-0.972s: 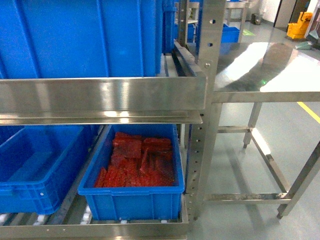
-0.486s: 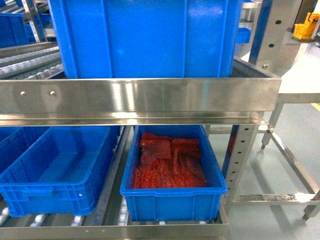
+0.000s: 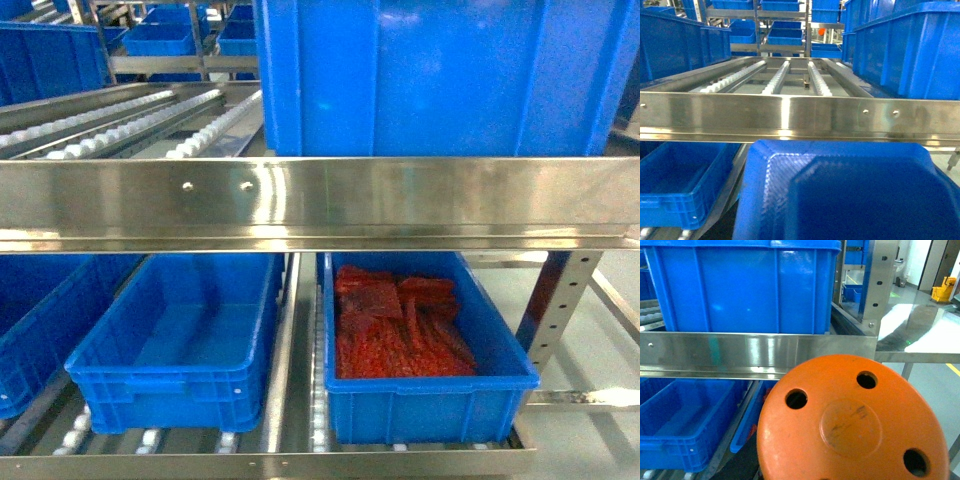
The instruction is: Sort blue parts and orange caps into right shelf containers
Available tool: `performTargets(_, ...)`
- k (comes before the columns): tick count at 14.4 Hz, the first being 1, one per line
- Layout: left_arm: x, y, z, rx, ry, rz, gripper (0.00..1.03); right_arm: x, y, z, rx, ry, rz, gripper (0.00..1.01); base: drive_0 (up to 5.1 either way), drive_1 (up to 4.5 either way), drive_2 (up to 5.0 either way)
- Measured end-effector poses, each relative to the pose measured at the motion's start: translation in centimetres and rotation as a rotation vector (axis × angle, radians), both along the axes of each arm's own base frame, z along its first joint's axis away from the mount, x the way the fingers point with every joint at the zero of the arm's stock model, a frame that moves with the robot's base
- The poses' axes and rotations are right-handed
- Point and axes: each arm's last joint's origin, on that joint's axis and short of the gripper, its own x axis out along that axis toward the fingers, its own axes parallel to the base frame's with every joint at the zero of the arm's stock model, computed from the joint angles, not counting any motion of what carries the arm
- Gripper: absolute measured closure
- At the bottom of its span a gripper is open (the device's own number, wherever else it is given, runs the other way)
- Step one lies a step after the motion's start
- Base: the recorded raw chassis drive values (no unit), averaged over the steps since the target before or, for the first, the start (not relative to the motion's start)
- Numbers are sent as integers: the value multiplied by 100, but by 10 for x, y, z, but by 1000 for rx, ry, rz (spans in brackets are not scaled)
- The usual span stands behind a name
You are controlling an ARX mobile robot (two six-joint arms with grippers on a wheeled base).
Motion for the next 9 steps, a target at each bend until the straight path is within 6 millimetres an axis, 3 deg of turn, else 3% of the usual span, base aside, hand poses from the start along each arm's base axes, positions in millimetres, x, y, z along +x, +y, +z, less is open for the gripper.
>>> performTargets(9,0,0,0,0,1,1,60,0,0,0,0,0,0,56,-499,242,242)
